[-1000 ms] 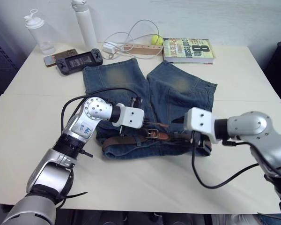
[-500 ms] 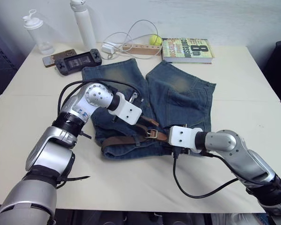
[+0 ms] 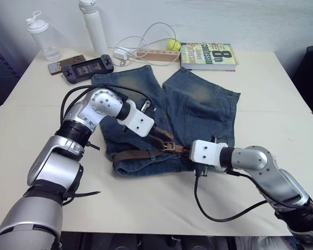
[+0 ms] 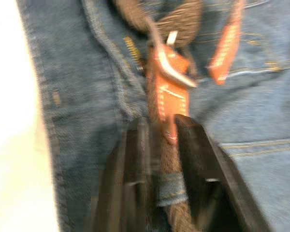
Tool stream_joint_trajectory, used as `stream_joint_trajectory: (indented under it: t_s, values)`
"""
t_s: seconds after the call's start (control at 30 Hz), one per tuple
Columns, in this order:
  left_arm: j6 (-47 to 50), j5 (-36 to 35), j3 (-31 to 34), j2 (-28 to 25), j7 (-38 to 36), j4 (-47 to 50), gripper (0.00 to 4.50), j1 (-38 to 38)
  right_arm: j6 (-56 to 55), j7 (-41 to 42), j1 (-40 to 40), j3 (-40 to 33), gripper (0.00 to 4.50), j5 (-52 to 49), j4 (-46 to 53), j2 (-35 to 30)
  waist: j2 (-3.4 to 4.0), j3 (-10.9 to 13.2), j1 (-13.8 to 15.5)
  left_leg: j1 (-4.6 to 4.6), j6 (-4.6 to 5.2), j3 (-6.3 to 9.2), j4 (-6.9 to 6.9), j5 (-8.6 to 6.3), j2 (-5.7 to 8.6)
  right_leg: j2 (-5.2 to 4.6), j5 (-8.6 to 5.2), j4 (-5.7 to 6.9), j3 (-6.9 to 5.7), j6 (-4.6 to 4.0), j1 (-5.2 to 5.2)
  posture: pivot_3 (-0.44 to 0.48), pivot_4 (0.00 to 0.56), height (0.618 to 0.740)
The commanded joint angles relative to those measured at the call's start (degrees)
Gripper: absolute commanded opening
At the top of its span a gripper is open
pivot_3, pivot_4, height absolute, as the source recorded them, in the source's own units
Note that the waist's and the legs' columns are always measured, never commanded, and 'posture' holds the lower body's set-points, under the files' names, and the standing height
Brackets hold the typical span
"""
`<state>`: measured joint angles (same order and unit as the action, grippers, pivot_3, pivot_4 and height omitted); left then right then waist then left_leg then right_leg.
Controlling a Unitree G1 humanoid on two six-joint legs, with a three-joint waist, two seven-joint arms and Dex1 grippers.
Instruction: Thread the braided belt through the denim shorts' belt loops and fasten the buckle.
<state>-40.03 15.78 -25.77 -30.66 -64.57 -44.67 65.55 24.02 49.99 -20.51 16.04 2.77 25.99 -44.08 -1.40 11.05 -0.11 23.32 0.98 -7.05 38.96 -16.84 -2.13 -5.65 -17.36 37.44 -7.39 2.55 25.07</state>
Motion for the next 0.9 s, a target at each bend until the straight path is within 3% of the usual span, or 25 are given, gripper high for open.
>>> stream_joint_trajectory:
  t_s: [0.03, 0.53, 0.63, 0.73, 0.8, 0.9]
  values:
    - [0.1, -1.7, 1.3, -0.4, -1.0, 2.0, 0.0, -0.2, -2.4, 0.7, 0.1, -0.7, 2.93, 0.8, 2.8, -1.3, 0.0, 0.0, 0.0, 0.0, 0.0, 0.0, 0.01, 0.0, 0.0, 0.0, 0.0, 0.01, 0.0, 0.0, 0.0, 0.0, 0.15, 0.703]
    - [1.9, -3.4, 2.6, -1.4, -2.9, 5.1, 0.0, -1.0, -6.8, -4.5, 1.8, 3.3, 2.93, 8.1, -4.2, 3.9, -0.01, 0.0, -0.1, -0.02, 0.01, -0.04, 0.16, -0.01, 0.0, 0.01, 0.0, 0.28, 0.03, 0.0, -0.02, 0.0, 0.15, 0.703]
    - [1.6, -3.1, 2.9, -2.1, -2.4, 5.2, 0.0, -0.6, -6.8, -5.2, 1.4, 2.4, 2.09, 7.9, -4.4, 5.4, -0.01, 0.0, -0.2, -0.04, 0.0, -0.05, 0.19, 0.0, -0.01, 0.01, 0.0, 0.3, 0.06, 0.0, -0.01, 0.0, 0.15, 0.703]
    - [0.9, -2.5, 2.8, -2.7, -1.7, 5.0, 0.0, -0.5, -6.6, -5.5, 1.4, 1.5, 0.53, 7.7, -4.1, 6.0, -0.01, 0.0, -0.2, -0.04, 0.0, -0.06, 0.2, 0.0, 0.0, 0.01, 0.0, 0.36, 0.07, 0.0, -0.01, 0.0, 0.15, 0.703]
    - [-0.2, -1.6, 2.1, -3.0, -1.0, 4.9, 0.0, -0.9, -6.0, -5.5, 1.4, 1.0, 0.1, 7.4, -4.0, 6.1, -0.01, 0.0, -0.1, -0.04, 0.0, -0.05, 0.2, 0.0, 0.0, 0.01, 0.0, 0.39, 0.06, 0.0, -0.01, 0.0, 0.15, 0.703]
    - [-1.1, -0.3, 1.3, -2.9, 0.1, 4.6, 0.0, -1.3, -5.3, -5.9, 1.2, 0.4, 0.1, 7.3, -3.7, 6.5, -0.01, 0.0, -0.1, -0.03, 0.01, -0.05, 0.2, 0.0, 0.0, 0.01, 0.0, 0.4, 0.06, 0.0, -0.01, 0.0, 0.15, 0.703]
